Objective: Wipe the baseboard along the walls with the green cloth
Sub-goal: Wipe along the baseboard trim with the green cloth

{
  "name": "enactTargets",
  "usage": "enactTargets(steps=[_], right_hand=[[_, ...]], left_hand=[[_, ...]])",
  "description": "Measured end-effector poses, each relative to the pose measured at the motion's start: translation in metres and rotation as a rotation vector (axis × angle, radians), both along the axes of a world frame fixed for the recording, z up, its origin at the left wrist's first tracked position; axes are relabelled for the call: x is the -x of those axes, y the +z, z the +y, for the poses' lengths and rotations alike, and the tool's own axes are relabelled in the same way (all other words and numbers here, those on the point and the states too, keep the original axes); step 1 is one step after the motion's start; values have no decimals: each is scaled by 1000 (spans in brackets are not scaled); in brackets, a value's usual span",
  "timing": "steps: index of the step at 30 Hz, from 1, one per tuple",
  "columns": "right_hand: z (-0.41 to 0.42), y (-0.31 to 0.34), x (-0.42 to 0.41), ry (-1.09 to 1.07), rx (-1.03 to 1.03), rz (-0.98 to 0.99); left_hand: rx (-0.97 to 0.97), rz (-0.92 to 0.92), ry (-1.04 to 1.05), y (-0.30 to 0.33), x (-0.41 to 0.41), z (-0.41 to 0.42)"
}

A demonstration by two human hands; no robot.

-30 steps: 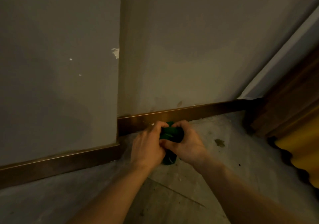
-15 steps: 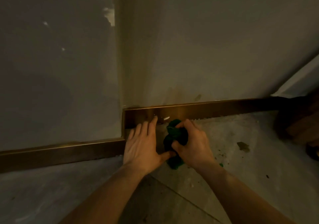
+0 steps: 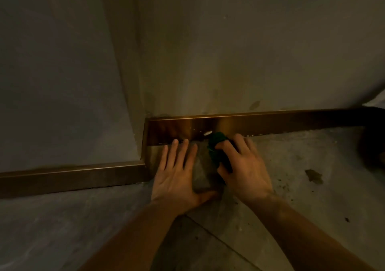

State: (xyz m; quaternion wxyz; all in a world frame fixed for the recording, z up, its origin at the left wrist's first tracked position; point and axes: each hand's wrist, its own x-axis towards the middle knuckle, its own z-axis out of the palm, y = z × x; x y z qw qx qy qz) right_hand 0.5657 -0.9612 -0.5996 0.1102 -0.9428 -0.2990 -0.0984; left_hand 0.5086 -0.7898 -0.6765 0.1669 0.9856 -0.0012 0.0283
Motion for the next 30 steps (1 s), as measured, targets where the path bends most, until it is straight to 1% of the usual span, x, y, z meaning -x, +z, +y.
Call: enactTargets(steps=[5, 9, 13, 18, 21, 27, 30], right_hand=[[14, -8, -8, 131, 131, -114], [21, -15, -13, 182, 292, -49], [31, -17, -19, 168, 414, -26], [44, -14, -24, 200, 472, -94], [49, -14, -26, 224, 471, -153], [52, -19, -32, 218, 512, -251], [51, -19, -37, 199, 507, -268]], left_hand=[[19, 50, 78, -10, 1, 0], [17, 50, 86, -13, 2, -2], [-8, 49, 77, -16, 2, -1], [-58, 65, 71, -15, 1, -2], [-75, 71, 71, -14, 0, -3], [-99, 90, 75, -13, 1, -3], [-96, 90, 75, -14, 1, -2]])
